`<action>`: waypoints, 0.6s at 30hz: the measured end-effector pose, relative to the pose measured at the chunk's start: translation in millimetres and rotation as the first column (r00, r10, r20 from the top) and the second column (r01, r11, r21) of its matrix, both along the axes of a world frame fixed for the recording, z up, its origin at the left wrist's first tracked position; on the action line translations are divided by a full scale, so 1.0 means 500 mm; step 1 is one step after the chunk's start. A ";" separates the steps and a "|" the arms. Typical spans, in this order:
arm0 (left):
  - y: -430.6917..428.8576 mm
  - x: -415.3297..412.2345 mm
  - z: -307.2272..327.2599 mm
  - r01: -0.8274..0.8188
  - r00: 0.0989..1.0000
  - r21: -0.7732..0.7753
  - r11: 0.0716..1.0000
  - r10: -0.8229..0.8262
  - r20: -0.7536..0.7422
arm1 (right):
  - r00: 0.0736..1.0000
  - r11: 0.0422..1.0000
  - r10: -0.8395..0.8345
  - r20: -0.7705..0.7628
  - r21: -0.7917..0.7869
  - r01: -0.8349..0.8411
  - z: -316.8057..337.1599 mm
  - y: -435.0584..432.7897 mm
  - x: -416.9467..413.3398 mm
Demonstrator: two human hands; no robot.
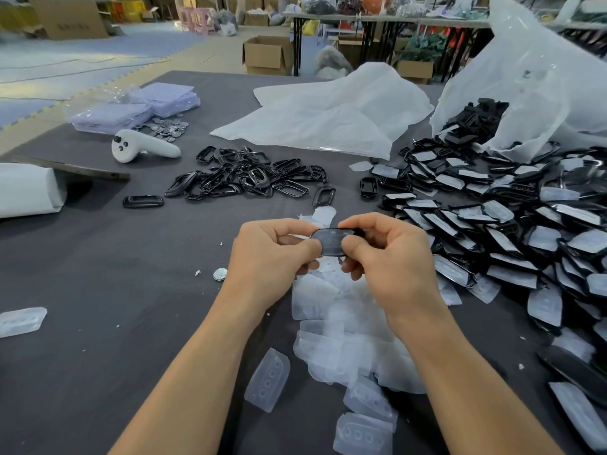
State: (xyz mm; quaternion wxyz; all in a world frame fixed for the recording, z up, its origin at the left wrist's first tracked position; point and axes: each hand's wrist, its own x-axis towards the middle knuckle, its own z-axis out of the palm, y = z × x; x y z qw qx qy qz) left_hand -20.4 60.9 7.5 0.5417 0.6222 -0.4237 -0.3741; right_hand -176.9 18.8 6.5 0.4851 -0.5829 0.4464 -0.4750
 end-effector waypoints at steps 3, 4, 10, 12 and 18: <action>0.003 -0.005 -0.002 -0.086 0.990 0.003 0.996 0.085 0.110 | 0.999 1.000 0.013 -0.031 0.004 -0.013 -0.008 0.000 0.002; 0.004 -0.007 -0.001 -0.103 0.986 0.004 0.995 0.101 0.129 | 0.999 1.000 0.007 -0.041 0.003 -0.007 -0.010 0.000 0.002; 0.016 -0.019 -0.001 -0.113 0.934 -0.025 0.993 0.114 0.337 | 0.994 0.999 -0.016 -0.108 -0.033 0.013 -0.016 0.003 0.011; 0.020 -0.021 -0.004 -0.097 0.924 -0.047 0.994 0.108 0.367 | 0.995 0.999 -0.017 -0.099 -0.039 0.013 -0.015 0.006 0.013; 0.017 -0.012 -0.015 -0.099 0.953 -0.078 0.992 0.117 0.281 | 0.992 0.999 -0.027 -0.121 -0.022 0.025 -0.014 0.013 0.007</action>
